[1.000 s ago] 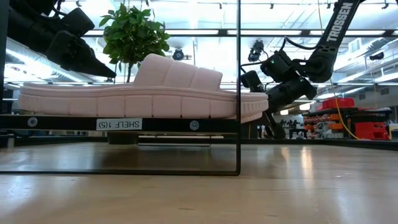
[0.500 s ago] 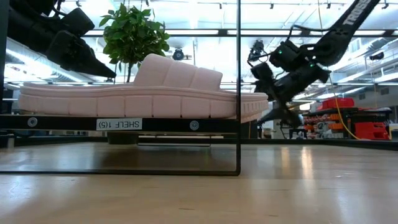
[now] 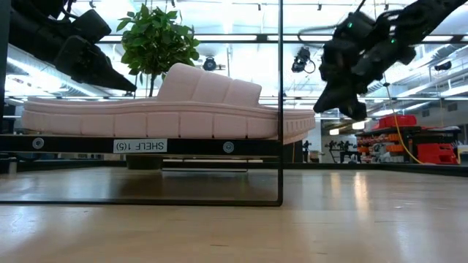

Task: Pick and place slides into the shelf
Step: Return to Home Position

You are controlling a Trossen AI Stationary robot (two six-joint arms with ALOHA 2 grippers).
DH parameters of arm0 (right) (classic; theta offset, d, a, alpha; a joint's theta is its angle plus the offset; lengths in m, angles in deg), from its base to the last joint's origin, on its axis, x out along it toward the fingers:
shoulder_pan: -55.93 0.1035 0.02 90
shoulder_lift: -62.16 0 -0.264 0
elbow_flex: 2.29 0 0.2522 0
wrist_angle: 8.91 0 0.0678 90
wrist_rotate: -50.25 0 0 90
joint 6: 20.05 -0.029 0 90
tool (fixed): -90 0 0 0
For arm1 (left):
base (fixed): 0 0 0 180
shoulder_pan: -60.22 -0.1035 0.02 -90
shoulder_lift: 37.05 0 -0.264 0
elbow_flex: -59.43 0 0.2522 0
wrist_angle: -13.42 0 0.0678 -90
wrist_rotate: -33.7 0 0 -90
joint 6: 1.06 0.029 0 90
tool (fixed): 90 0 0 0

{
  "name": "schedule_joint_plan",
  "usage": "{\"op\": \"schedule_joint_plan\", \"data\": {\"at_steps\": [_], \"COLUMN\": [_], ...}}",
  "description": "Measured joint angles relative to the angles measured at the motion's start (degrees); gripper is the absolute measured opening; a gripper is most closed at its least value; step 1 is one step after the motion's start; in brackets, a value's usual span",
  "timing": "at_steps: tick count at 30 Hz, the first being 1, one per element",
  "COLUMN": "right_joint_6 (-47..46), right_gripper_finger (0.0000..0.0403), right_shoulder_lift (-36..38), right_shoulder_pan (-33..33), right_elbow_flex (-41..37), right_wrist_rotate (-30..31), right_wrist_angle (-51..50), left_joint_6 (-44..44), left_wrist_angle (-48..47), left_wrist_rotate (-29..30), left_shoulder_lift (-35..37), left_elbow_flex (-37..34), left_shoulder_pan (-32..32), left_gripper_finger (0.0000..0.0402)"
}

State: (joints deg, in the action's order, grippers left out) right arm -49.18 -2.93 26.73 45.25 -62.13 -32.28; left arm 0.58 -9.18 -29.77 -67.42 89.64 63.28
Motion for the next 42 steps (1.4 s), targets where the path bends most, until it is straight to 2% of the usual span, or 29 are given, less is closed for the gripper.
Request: {"op": "schedule_joint_plan", "data": {"at_steps": [2,7,15,19,22,27,32,34,39,42], "right_joint_6": [3.12,7.80,14.01,14.36,14.76,15.19,12.02,10.43,7.70,7.68], "right_gripper_finger": [0.0016,0.0007,0.0005,0.0003,0.0003,0.0002,0.0002,0.0002,0.0001,0.0001], "right_shoulder_lift": [1.25,2.32,2.31,2.29,2.29,4.88,14.22,18.90,29.03,32.52], "right_shoulder_pan": [3.59,11.89,25.99,31.30,34.45,36.83,37.04,37.02,37.02,36.98], "right_elbow_flex": [0.00,0.00,0.00,0.00,0.00,-2.20,-9.30,-12.87,-19.33,-20.36], "right_wrist_rotate": [2.45,8.00,22.79,27.00,29.59,34.50,37.59,37.91,37.99,39.27], "right_wrist_angle": [-0.32,-1.65,-1.50,0.05,0.85,1.05,2.41,4.65,8.97,8.83], "left_joint_6": [-0.62,-1.04,-1.04,-1.29,-1.45,-0.94,0.68,2.22,3.29,0.41], "left_wrist_angle": [0.00,0.02,0.25,1.08,2.25,3.84,5.34,11.16,29.27,25.20], "left_wrist_rotate": [-0.02,-0.13,-0.85,-1.16,-4.23,-5.19,-5.19,-5.17,-5.10,-5.25], "left_shoulder_lift": [0.00,0.00,0.00,0.00,0.00,0.01,0.15,1.47,7.23,10.06], "left_elbow_flex": [0.00,0.00,0.00,0.00,0.00,0.00,-0.24,-2.90,-15.82,-15.52], "left_shoulder_pan": [0.01,-0.02,0.80,2.90,4.93,8.21,9.75,9.72,8.37,7.19], "left_gripper_finger": [0.0020,0.0012,0.0006,0.0005,0.0004,0.0004,0.0005,0.0004,0.0005,0.0005]}}
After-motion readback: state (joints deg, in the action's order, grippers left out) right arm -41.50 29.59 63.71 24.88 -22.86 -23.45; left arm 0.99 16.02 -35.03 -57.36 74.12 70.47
